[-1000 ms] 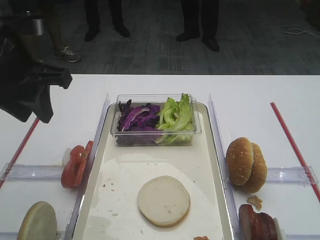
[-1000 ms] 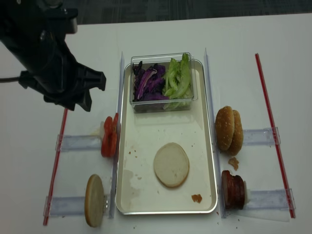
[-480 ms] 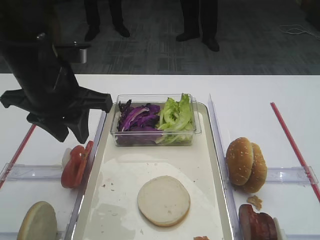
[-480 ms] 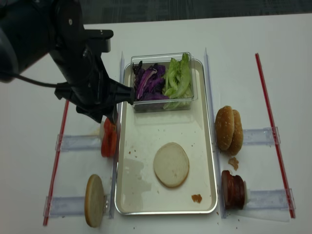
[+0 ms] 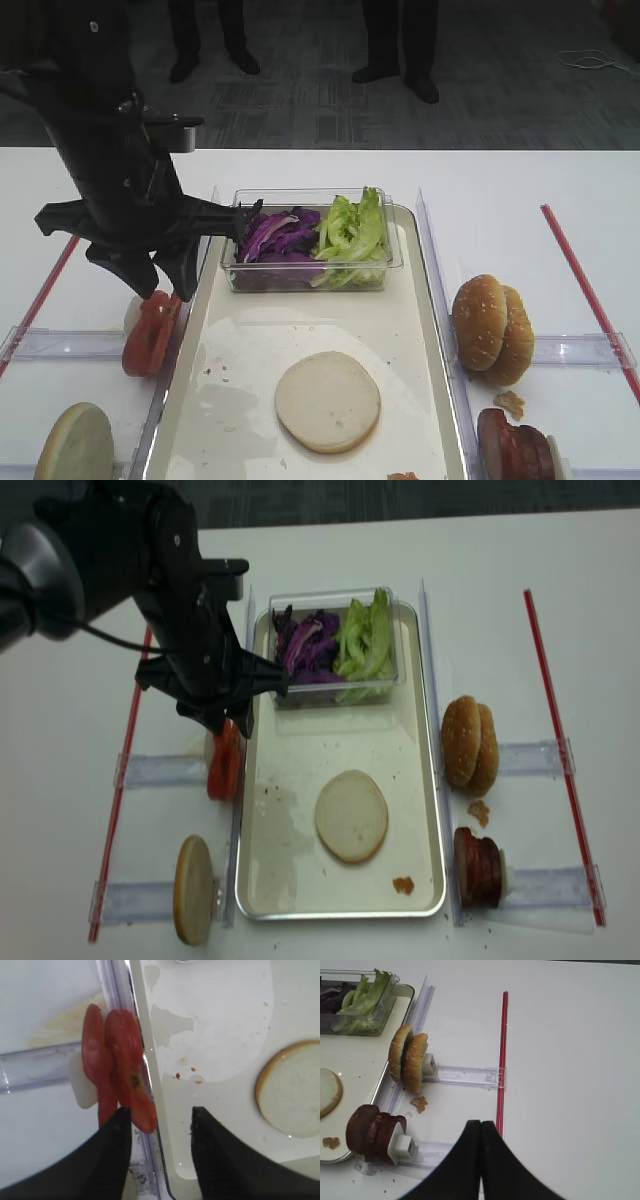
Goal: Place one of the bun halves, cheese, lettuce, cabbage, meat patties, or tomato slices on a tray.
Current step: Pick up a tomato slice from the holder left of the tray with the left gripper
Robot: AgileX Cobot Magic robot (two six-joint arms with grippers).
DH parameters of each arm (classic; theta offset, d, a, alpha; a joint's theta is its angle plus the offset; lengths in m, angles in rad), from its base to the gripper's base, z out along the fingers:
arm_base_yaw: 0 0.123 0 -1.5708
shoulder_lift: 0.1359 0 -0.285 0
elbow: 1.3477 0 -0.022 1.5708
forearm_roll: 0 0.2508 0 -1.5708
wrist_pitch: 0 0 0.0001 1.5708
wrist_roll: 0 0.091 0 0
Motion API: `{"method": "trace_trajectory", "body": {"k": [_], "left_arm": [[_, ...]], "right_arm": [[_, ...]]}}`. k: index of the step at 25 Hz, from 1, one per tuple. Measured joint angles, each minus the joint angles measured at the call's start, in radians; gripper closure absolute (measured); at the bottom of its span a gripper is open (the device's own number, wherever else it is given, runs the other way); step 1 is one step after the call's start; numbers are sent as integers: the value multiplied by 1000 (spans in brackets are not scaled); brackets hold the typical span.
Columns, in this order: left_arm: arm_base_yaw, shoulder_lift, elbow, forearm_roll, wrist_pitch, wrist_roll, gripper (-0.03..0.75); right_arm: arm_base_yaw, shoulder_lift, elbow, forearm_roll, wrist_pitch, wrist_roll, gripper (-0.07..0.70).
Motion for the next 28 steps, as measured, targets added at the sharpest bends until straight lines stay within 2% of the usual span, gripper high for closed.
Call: {"method": "trace_trajectory", "body": {"k": [16,28], "left_arm": [[0,149,-16,13,-50,-4,447],[-2,177,-16,67,-57,-26,454]], "right_arm": [[0,0,0,0,0,13,498],[0,0,0,0,0,13,498]]}}
